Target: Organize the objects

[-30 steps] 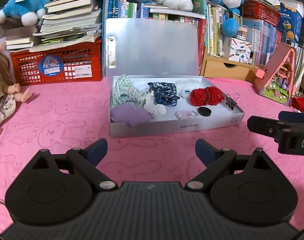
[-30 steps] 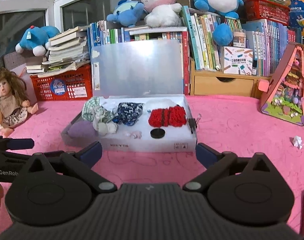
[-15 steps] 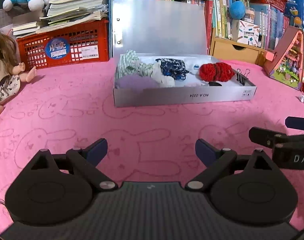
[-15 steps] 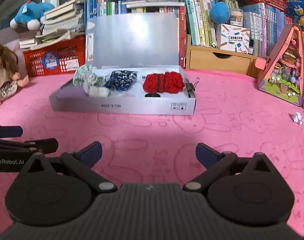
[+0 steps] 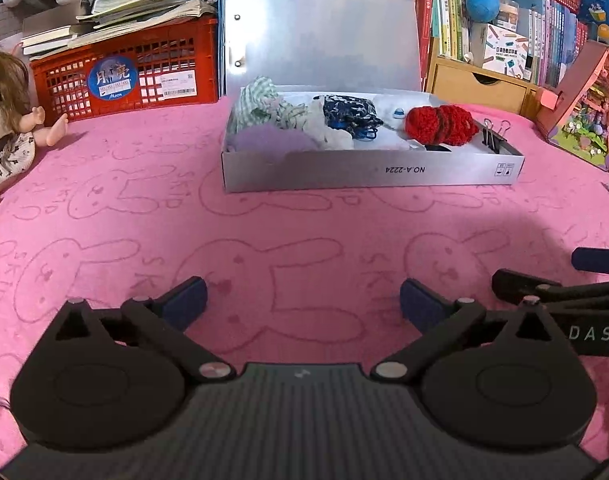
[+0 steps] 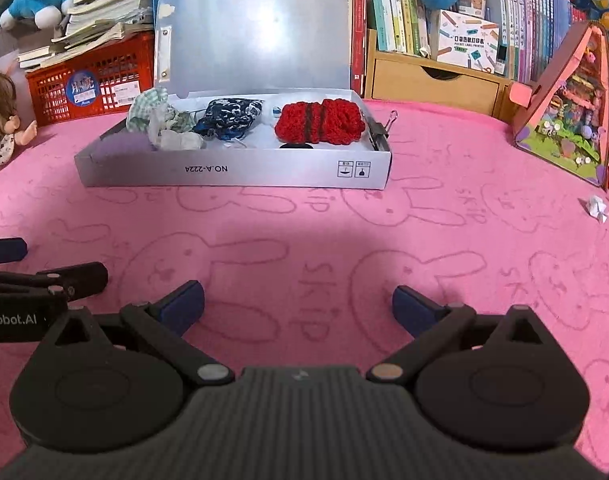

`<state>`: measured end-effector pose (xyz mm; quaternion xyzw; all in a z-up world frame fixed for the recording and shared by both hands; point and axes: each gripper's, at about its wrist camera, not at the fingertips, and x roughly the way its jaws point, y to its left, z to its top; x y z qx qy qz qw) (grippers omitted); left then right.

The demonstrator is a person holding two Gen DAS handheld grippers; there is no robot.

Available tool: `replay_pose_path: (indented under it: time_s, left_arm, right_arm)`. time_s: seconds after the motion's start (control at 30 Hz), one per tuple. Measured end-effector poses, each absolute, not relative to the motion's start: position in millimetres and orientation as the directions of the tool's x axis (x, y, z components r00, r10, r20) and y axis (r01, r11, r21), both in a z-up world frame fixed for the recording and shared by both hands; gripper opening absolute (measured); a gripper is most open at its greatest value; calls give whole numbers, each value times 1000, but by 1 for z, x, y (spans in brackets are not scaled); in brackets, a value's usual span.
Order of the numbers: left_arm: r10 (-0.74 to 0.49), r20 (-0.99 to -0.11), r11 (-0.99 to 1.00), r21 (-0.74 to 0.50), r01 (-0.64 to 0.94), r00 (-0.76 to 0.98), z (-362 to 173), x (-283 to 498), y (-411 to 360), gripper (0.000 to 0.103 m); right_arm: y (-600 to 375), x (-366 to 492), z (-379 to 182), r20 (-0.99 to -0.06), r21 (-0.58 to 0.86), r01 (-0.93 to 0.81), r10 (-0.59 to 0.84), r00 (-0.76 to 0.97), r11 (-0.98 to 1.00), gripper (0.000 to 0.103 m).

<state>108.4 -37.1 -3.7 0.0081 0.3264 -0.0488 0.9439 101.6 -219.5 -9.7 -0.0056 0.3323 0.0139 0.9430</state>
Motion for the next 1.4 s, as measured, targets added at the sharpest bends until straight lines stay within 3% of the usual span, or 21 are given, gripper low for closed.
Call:
replay_pose_path:
  time_s: [1.4]
  left_arm:
    - [-27,-623,999,8,41,782,-4,110,-36,103]
  right_arm:
    - [-216,105,-11,-633,12,-38,37,774,999,103]
